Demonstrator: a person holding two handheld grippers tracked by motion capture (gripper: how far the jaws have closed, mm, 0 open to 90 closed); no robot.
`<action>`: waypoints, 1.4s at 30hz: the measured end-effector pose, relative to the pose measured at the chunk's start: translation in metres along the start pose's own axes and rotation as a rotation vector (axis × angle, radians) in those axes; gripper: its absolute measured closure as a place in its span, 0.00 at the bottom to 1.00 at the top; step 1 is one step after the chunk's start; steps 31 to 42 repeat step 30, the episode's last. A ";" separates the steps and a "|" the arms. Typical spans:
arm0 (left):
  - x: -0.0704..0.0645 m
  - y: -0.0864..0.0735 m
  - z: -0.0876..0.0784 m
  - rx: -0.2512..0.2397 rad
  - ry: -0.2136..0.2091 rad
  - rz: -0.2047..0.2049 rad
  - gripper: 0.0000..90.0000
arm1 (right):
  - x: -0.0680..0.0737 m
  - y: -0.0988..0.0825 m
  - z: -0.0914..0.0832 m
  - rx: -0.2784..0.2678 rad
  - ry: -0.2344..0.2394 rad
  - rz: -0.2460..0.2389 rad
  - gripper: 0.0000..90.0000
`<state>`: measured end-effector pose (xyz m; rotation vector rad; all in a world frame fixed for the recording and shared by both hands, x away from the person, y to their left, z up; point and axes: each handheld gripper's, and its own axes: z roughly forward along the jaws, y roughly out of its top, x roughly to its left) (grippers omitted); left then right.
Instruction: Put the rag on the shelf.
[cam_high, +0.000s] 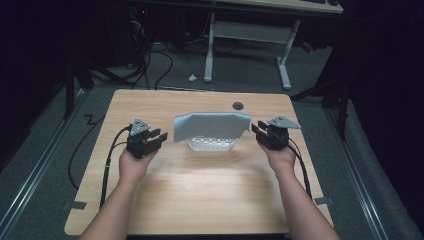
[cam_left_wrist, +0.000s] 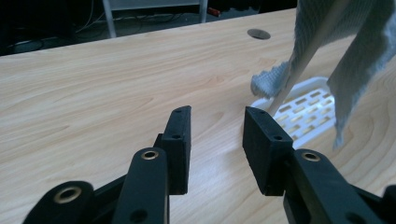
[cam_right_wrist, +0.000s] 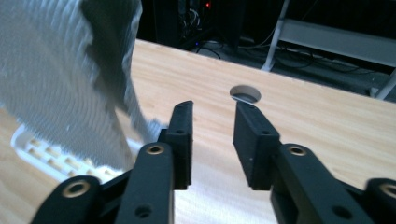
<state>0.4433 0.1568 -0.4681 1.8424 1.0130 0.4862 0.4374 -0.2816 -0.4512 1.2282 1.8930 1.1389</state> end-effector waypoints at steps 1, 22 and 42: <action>0.001 -0.002 -0.004 0.002 0.005 0.006 0.69 | 0.001 -0.001 -0.004 0.002 -0.004 -0.012 0.70; -0.092 -0.109 -0.083 0.136 -0.177 0.028 0.56 | 0.067 -0.088 -0.094 0.056 0.040 -0.065 0.45; -0.111 -0.109 -0.073 0.179 -0.196 0.129 0.53 | 0.086 -0.116 -0.092 0.151 0.069 -0.112 0.47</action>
